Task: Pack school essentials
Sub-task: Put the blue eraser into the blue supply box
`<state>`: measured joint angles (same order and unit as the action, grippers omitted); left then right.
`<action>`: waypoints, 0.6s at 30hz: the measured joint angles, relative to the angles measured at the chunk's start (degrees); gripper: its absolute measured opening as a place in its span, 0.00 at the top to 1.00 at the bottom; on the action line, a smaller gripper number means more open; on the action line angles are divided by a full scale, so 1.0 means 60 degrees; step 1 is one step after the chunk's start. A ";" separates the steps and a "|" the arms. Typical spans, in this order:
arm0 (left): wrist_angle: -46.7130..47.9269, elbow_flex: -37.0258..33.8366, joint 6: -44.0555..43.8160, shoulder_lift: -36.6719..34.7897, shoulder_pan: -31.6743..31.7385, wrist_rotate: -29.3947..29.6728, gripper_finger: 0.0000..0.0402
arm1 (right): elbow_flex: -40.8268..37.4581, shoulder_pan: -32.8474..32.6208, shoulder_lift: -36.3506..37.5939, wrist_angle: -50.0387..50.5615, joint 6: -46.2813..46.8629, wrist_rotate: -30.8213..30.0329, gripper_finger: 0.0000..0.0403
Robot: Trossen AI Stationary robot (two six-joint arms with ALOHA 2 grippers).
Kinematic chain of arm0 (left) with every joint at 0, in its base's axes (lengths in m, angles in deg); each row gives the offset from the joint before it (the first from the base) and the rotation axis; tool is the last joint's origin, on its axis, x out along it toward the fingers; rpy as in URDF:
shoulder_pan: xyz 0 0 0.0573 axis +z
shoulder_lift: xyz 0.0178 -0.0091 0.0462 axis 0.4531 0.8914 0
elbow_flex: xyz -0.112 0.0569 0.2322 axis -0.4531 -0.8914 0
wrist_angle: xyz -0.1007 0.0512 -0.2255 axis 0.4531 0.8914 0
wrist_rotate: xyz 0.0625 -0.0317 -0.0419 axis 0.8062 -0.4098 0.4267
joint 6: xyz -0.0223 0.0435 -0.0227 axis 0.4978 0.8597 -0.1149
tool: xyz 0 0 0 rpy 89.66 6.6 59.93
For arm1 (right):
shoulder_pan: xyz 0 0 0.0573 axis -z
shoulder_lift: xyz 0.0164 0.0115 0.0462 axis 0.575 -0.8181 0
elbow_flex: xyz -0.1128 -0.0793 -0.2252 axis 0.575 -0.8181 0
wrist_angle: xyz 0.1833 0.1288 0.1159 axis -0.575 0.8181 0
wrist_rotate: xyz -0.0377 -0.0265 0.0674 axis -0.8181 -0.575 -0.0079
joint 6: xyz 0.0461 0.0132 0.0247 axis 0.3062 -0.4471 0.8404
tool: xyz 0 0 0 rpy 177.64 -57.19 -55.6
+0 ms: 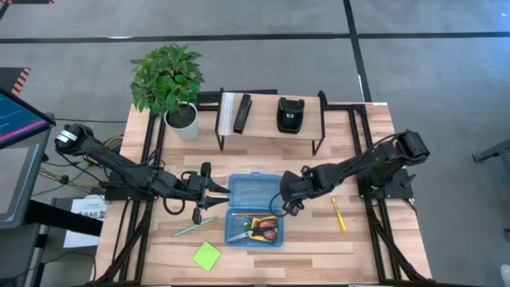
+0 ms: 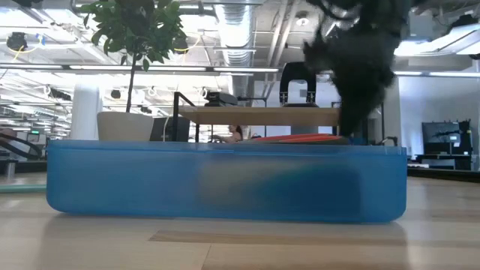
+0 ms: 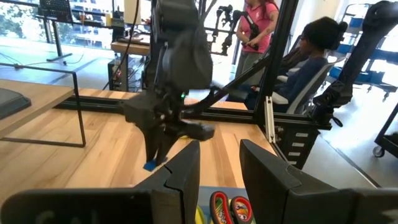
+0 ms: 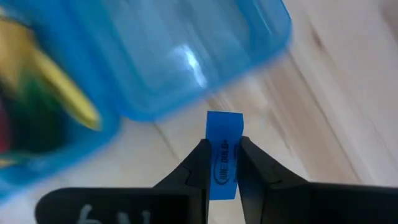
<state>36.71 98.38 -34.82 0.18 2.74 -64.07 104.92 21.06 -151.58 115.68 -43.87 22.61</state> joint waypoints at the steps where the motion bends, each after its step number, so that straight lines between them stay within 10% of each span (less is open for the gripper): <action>1: -0.0002 0.0000 0.0000 0.0000 0.0000 0.0000 0.75 | 0.0166 0.0000 0.0000 -0.0148 -0.0157 -0.0002 0.83; 13: 0.0480 0.0000 0.0236 -0.1007 -0.0610 0.0035 0.75 | 0.1342 -0.0116 0.0000 -0.3708 -0.2420 -0.0002 0.83; 18: 0.1066 -0.0205 0.0931 -0.2018 -0.1432 0.1597 0.75 | 0.1336 -0.0233 -0.0199 -0.4847 -0.2942 0.0142 0.83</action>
<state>43.10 97.14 -29.23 -11.93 -5.86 -54.49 112.93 19.66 -152.78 86.60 -61.52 23.46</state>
